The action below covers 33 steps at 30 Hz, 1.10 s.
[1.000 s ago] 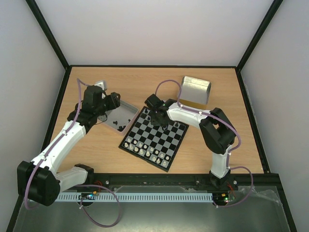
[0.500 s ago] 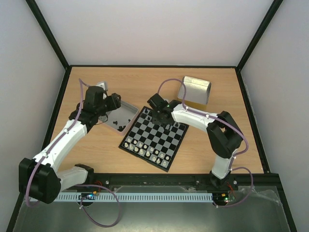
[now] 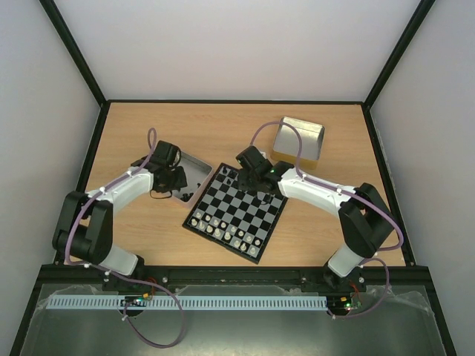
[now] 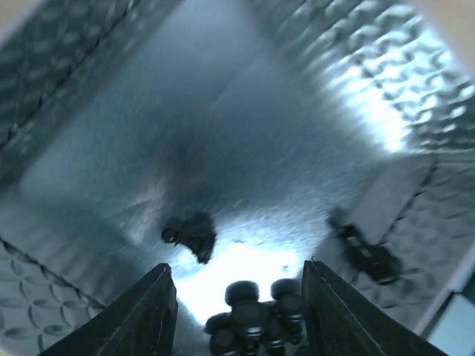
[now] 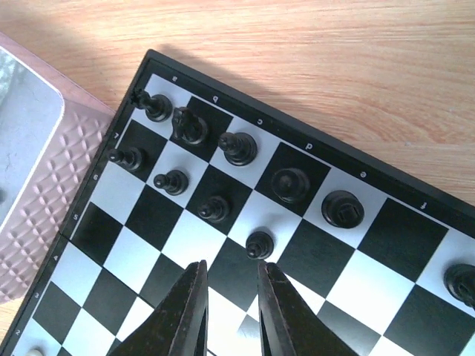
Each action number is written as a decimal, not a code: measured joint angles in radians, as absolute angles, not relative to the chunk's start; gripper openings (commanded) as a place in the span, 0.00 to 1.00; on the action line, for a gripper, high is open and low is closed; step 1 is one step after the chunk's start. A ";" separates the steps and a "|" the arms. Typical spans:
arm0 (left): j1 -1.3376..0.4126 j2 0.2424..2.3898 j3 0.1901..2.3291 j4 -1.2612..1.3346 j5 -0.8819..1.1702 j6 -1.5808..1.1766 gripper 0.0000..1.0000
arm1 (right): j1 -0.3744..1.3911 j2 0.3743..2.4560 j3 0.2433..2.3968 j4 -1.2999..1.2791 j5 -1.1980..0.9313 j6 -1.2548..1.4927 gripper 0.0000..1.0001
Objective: Set up the chess pieces on the board
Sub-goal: Pick up the chess piece from the storage box.
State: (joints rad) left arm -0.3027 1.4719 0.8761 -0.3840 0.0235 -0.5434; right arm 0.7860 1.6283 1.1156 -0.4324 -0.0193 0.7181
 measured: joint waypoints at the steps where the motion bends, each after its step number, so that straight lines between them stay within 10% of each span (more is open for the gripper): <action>1: -0.303 1.493 0.876 -0.402 0.021 -0.543 0.49 | 0.786 1.626 1.113 -0.423 -0.019 0.718 0.18; 33: -0.303 1.709 1.014 -0.518 -0.014 -0.496 0.14 | 0.786 1.623 1.056 -0.361 0.002 0.696 0.17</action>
